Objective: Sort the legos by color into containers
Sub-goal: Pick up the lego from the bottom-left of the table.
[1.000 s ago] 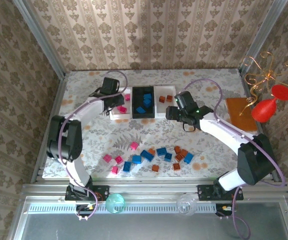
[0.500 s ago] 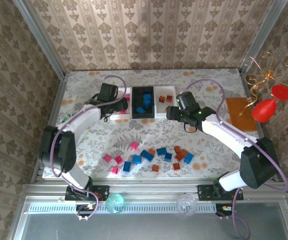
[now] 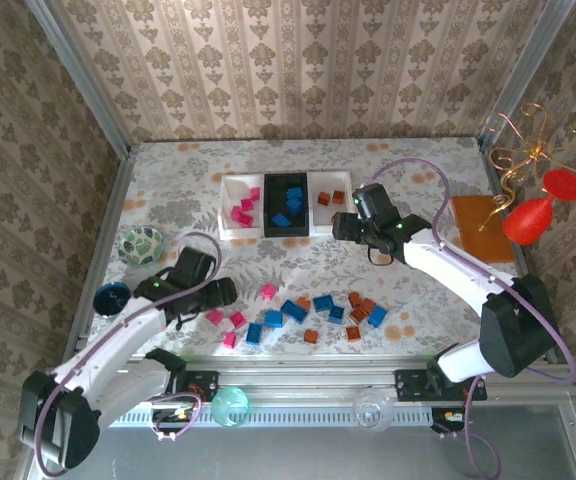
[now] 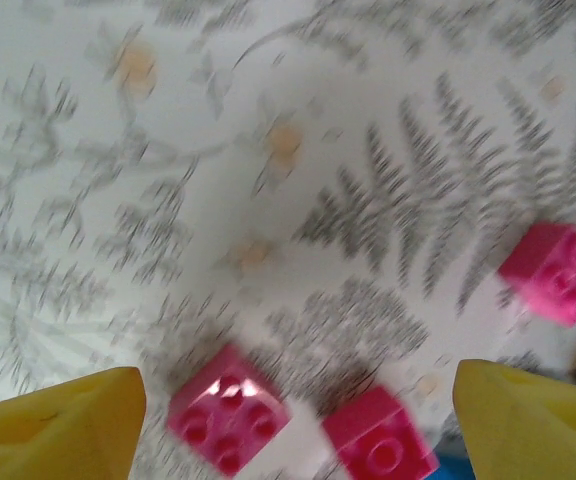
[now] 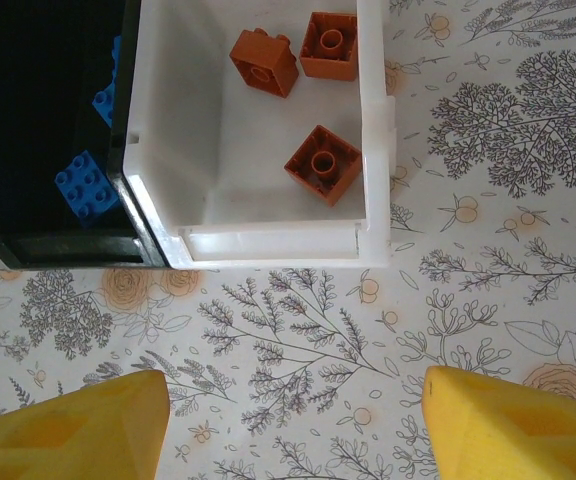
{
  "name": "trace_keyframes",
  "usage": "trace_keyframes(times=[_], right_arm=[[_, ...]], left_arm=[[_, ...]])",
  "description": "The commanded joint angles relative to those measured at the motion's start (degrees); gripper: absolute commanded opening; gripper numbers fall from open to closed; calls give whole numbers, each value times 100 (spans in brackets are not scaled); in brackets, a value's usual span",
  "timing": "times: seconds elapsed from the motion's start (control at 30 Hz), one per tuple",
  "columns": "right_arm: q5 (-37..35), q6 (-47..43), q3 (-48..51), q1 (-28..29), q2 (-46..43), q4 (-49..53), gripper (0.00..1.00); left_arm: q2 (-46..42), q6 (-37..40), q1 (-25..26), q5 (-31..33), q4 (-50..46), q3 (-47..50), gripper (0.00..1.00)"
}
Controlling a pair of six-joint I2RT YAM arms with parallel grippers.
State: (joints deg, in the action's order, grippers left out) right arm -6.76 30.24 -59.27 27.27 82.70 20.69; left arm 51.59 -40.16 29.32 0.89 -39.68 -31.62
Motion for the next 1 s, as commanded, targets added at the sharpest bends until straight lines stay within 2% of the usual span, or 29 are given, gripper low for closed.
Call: trace_keyframes(times=[0.0,0.3,0.57,0.7,0.83,0.97], right_arm=[[105,53,88,16,-25,-93,69],[20,8,125,-9,-148,-29,70],[4,8,147,-20,-148,-38,70],[-8,2,161,-37,-149,-54,70],[0,8,156,-55,-122,-58,70],[9,9,156,-64,-105,-70,70]], left_arm=[[-118,-399,141,-121,-527,252,84],[734,-297,29,-143,-215,304,80],[1257,-110,-109,-255,247,340,56],[1335,-92,-116,-325,372,382,47],[1358,-11,-103,-365,357,282,35],[1179,31,-108,-361,332,65,30]])
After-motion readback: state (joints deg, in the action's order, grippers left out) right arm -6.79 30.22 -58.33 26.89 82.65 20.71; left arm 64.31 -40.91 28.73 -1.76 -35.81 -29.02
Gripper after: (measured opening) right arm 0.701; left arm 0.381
